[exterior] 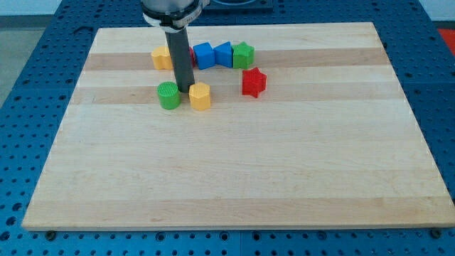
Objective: Move the red star left a bit
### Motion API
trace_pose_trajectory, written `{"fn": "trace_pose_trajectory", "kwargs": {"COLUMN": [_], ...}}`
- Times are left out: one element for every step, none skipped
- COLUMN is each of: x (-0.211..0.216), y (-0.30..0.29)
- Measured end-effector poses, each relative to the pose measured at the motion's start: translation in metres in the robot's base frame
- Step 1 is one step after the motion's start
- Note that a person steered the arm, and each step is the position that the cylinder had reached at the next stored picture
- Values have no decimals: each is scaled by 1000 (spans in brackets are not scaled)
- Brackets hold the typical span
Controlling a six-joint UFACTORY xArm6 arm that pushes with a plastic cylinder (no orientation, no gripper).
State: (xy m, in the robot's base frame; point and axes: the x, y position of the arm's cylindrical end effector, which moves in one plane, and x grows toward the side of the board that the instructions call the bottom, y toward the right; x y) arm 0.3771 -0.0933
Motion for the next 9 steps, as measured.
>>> {"fn": "trace_pose_trajectory", "kwargs": {"x": [31, 66, 90, 96, 94, 73, 51, 37, 19], "y": [2, 5, 35, 87, 139, 156, 156, 163, 164]}}
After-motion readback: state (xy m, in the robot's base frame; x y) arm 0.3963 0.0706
